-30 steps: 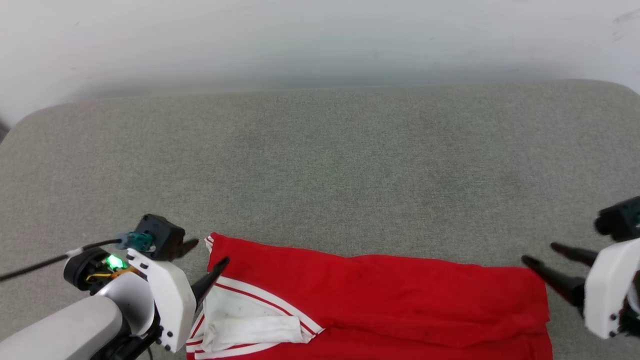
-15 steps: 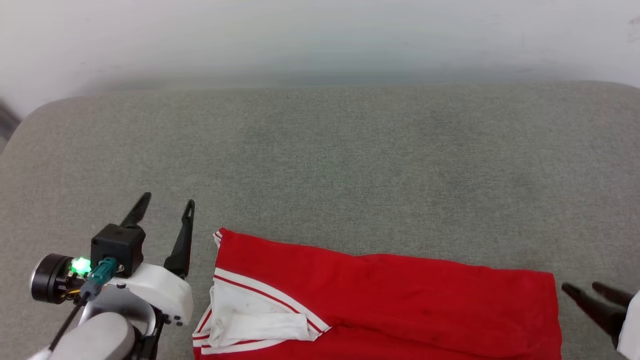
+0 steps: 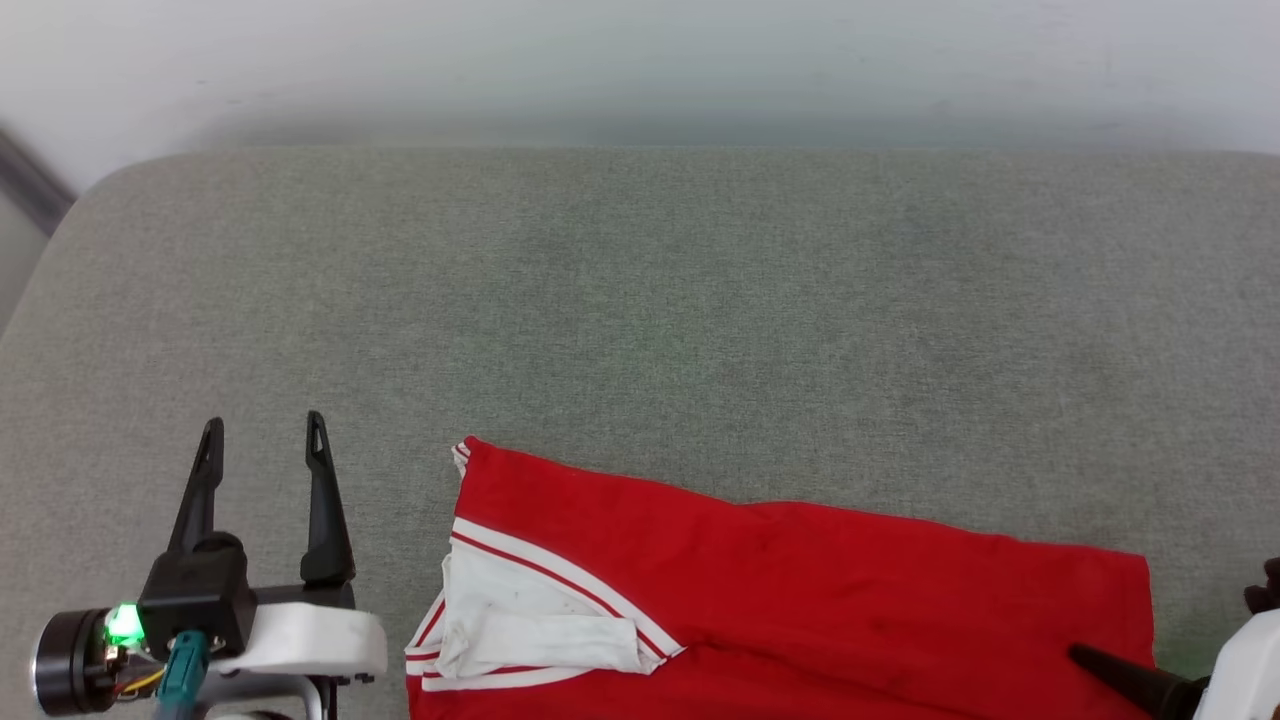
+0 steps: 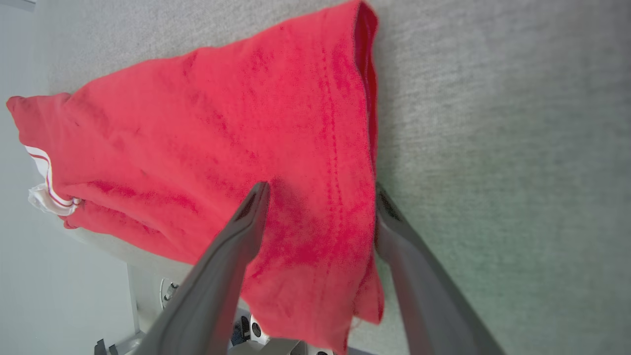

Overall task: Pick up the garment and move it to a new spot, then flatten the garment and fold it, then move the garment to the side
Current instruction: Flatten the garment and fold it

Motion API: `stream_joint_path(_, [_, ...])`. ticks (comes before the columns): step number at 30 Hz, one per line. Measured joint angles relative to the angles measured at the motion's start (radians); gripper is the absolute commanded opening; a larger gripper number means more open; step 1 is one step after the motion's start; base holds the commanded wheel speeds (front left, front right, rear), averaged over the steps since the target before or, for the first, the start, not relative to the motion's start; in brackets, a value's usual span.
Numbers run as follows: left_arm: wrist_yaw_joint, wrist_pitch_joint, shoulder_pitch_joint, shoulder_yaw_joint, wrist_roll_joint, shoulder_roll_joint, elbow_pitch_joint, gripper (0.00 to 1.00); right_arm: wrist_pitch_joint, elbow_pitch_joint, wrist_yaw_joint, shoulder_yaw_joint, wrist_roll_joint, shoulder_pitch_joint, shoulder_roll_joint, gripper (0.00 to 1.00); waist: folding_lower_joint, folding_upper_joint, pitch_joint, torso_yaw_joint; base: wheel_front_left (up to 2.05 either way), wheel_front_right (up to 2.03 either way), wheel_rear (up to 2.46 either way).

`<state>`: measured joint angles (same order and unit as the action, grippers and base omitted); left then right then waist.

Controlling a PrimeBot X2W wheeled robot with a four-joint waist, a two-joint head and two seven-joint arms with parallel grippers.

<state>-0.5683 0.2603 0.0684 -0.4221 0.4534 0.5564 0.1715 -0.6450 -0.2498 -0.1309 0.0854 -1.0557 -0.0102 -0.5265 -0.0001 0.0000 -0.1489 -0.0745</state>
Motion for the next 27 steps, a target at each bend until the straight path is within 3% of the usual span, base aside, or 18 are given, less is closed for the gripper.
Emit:
stream_joint_path(6, [0.077, 0.000, -0.089, 0.141, -0.128, -0.124, 0.002, 1.00, -0.033, -0.013, 0.000, 0.031, -0.024, 0.002, 0.029, 1.00, 0.0000, 0.0000, -0.005, -0.020, 0.00, 0.00, 0.00])
stream_joint_path(12, [0.157, 0.000, -0.149, 0.223, -0.235, -0.233, -0.003, 1.00, -0.032, -0.030, 0.000, 0.053, -0.023, 0.013, 0.046, 1.00, 0.0000, 0.0000, -0.004, -0.032, 0.00, 0.00, 0.00])
stream_joint_path(13, [0.167, 0.000, -0.157, 0.231, -0.255, -0.246, -0.008, 1.00, -0.032, -0.035, 0.000, 0.055, -0.021, 0.016, 0.047, 0.87, 0.0000, 0.0000, -0.003, -0.033, 0.00, 0.00, 0.00])
stream_joint_path(14, [0.174, 0.000, -0.164, 0.241, -0.267, -0.263, -0.010, 1.00, -0.029, -0.037, 0.000, 0.059, -0.015, 0.020, 0.047, 0.27, 0.0000, 0.0000, -0.002, -0.034, 0.00, 0.00, 0.00])
stream_joint_path(15, [0.182, 0.000, -0.168, 0.251, -0.279, -0.281, -0.010, 1.00, -0.025, -0.038, 0.000, 0.062, -0.012, 0.024, 0.047, 0.00, 0.0000, 0.0000, 0.000, -0.035, 0.00, 0.00, 0.00])
stream_joint_path(23, [0.225, 0.000, -0.218, 0.305, -0.385, -0.338, -0.001, 1.00, -0.005, -0.046, -0.001, 0.057, -0.008, 0.035, 0.031, 0.00, 0.0001, 0.0000, 0.024, -0.029, 0.00, 0.00, 0.00])
stream_joint_path(27, [0.243, 0.001, -0.235, 0.307, -0.408, -0.354, 0.000, 1.00, 0.002, -0.053, 0.000, 0.019, -0.002, 0.059, -0.017, 0.00, 0.0001, 0.0000, 0.038, -0.024, 0.00, 0.00, 0.00])
